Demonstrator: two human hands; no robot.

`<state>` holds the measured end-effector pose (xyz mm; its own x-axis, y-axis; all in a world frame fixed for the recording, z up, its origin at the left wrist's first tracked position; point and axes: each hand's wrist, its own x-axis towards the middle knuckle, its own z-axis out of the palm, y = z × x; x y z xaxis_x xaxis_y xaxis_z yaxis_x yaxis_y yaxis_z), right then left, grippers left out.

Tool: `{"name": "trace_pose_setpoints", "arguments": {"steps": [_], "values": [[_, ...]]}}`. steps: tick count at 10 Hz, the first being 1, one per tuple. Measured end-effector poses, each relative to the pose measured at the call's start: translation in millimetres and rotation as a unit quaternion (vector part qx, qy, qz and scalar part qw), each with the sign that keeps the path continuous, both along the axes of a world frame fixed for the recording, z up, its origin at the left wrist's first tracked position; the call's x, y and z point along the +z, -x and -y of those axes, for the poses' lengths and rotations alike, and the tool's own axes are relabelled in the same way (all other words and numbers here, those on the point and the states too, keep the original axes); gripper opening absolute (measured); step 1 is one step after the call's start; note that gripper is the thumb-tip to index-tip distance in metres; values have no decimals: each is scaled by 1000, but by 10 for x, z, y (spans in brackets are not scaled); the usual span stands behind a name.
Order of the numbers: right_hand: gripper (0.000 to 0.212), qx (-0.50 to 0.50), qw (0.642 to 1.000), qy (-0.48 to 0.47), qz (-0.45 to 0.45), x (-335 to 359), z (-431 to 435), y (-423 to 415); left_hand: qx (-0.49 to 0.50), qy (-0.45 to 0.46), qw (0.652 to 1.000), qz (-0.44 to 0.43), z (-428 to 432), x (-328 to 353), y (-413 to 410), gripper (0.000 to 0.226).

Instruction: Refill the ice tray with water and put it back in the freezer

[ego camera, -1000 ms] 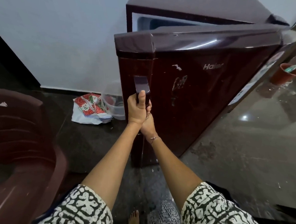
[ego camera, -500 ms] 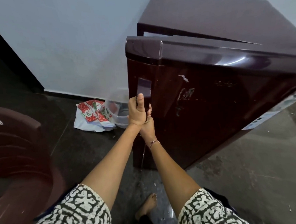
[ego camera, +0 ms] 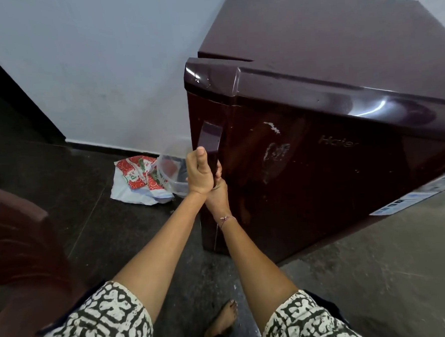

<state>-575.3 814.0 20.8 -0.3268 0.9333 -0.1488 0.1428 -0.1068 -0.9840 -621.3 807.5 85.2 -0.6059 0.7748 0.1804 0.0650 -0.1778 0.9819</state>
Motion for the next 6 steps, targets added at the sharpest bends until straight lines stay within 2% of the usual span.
{"name": "trace_pose_setpoints", "arguments": {"steps": [1,2,3,4,5,6], "values": [[27,-8,1000,8,-2,37,21,-2,-8,21,1000,-2,-36,-81,15,103],[15,-8,1000,9,12,1,51,6,24,28,999,-15,-22,-88,18,90],[22,4,998,-11,65,4,64,-36,30,40,998,-38,-10,-162,34,118],[44,58,989,-56,123,56,72,-154,63,39,993,-96,55,-127,26,125],[49,86,973,-128,170,-30,143,-283,60,44,983,-170,197,-257,-37,102],[36,14,949,-183,256,-205,213,-434,70,137,964,-215,367,-543,-54,84]]}}
